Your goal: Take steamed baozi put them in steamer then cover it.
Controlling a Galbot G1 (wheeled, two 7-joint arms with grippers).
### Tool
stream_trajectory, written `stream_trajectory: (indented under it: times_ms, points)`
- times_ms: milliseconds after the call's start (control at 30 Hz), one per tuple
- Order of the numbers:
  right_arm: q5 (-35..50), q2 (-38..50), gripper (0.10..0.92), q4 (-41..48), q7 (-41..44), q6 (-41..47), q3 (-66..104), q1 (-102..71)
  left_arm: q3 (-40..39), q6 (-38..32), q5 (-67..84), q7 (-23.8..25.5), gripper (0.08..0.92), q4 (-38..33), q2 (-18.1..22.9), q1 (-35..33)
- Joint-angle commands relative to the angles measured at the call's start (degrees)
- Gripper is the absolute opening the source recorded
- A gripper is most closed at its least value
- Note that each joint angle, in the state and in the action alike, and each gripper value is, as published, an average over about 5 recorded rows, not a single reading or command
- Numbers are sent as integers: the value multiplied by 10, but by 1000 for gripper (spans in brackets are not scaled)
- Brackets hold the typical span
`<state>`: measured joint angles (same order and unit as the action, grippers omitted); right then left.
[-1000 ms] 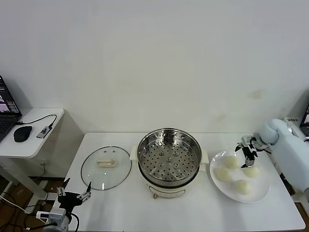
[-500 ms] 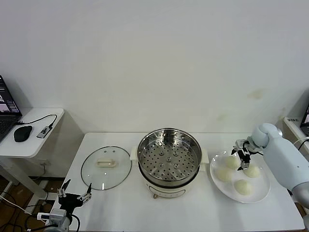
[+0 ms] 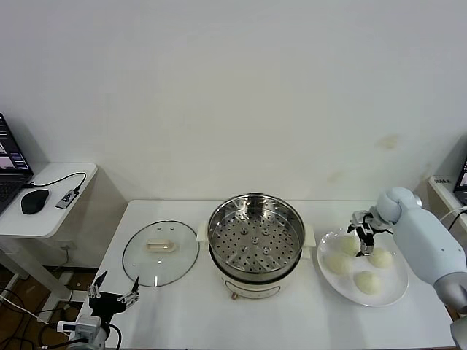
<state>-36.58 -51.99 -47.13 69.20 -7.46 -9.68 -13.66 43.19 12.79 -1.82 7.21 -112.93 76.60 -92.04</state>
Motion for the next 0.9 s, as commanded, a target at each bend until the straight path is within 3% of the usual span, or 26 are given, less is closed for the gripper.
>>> stream_trajectory:
  times_ms: [33,467,900]
  points:
    - [0,-3,714,5,-2,2,0,1,-1,0,0,0,823,0,0,1]
    - [43,21,368,-21,9,14,-4,6,-7,-1,-2,1,823,1,1,4]
    - [211,88,331,-128,70,47,-146,166,-12,-1,-3,-2,823,-5,1,5]
